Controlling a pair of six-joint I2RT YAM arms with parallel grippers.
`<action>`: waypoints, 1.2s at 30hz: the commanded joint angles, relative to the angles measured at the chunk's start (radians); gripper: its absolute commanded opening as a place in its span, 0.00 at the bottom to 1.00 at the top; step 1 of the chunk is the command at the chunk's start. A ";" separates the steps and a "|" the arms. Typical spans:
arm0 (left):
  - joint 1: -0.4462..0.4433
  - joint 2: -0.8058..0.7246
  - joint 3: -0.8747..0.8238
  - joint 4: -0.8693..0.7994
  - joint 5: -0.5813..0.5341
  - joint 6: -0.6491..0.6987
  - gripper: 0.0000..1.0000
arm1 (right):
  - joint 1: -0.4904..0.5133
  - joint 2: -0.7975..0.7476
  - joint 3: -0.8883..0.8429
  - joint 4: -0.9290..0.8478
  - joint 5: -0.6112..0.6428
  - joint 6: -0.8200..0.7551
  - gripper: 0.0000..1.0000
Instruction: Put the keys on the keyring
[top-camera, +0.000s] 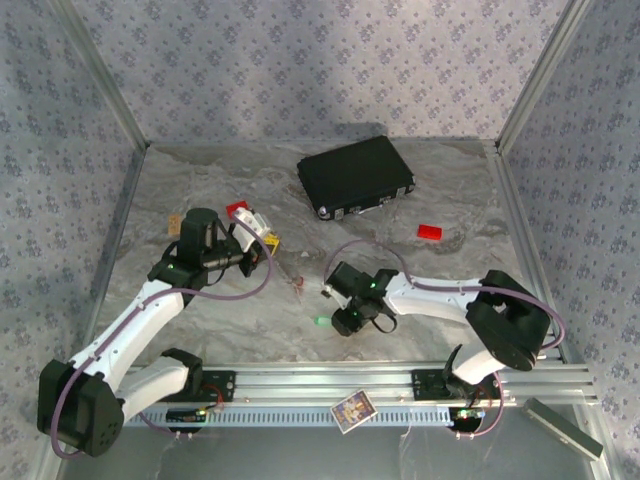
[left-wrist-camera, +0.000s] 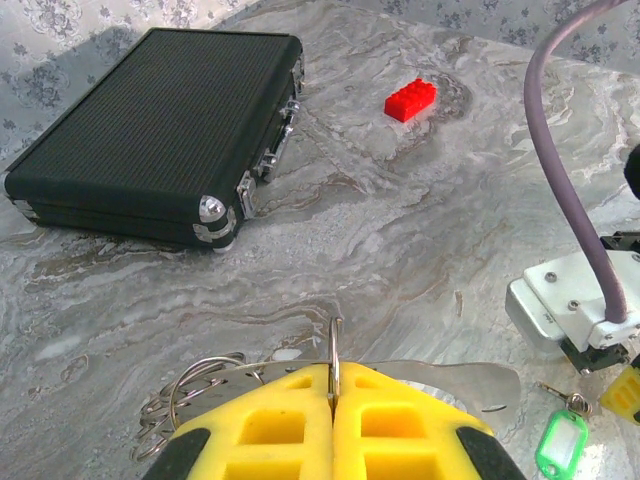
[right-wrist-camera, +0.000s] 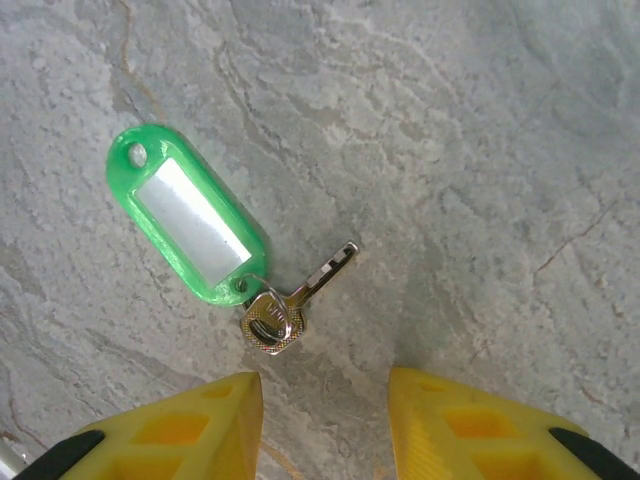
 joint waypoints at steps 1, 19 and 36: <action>-0.002 -0.017 -0.004 0.043 0.035 0.021 0.00 | -0.020 -0.004 0.044 -0.010 -0.061 -0.094 0.39; -0.002 -0.009 -0.003 0.043 0.040 0.023 0.00 | -0.020 0.122 0.130 -0.040 -0.089 -0.148 0.29; -0.002 -0.009 -0.003 0.041 0.040 0.027 0.00 | -0.012 0.094 0.141 -0.073 -0.092 -0.146 0.04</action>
